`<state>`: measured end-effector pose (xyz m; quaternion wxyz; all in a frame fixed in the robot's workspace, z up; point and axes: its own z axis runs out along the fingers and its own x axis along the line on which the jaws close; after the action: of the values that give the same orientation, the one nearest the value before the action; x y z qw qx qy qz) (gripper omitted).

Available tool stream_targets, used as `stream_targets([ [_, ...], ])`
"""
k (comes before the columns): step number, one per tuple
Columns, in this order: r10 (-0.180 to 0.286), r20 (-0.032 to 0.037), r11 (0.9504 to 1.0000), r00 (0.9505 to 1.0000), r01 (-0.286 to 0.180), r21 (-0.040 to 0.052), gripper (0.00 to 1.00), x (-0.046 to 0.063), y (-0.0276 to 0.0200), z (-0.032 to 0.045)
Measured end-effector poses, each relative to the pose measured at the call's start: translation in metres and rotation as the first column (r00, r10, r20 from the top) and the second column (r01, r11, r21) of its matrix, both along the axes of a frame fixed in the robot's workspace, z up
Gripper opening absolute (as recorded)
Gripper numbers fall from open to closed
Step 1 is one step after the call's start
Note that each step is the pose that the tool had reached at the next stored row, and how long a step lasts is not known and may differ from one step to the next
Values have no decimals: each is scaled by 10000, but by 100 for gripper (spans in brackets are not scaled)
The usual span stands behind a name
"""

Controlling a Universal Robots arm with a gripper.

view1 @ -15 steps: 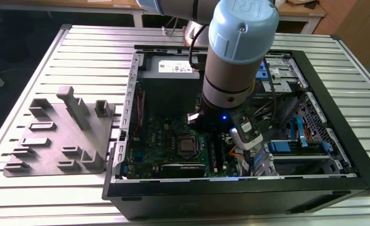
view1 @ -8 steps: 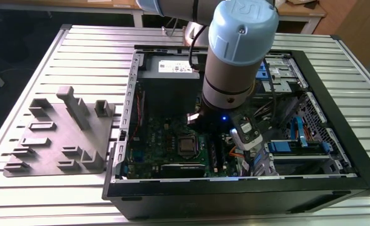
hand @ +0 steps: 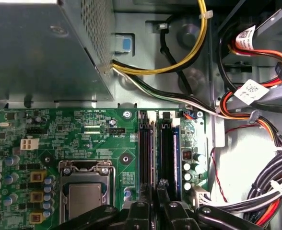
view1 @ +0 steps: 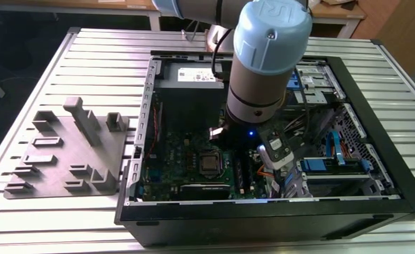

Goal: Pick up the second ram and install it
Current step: 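Insert the second ram into the second slot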

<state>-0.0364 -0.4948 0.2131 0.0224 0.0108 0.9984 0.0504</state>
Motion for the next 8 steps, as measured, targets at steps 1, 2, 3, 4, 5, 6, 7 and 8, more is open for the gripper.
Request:
stream_targets([
  [1,-1,0,10000,10000,1,1,15,0,0,26],
  [2,-1,1,10000,10000,1,3,15,0,1,62],
  [3,-1,1,10000,10000,1,2,15,0,0,98],
  [4,0,1,10000,10000,0,2,15,0,0,132],
  [5,0,1,10000,10000,0,3,15,0,1,167],
  [6,0,1,10000,10000,0,2,15,0,0,202],
  [7,0,2,10000,10000,0,3,15,0,0,237],
  [8,0,3,10000,10000,0,4,15,0,0,275],
])
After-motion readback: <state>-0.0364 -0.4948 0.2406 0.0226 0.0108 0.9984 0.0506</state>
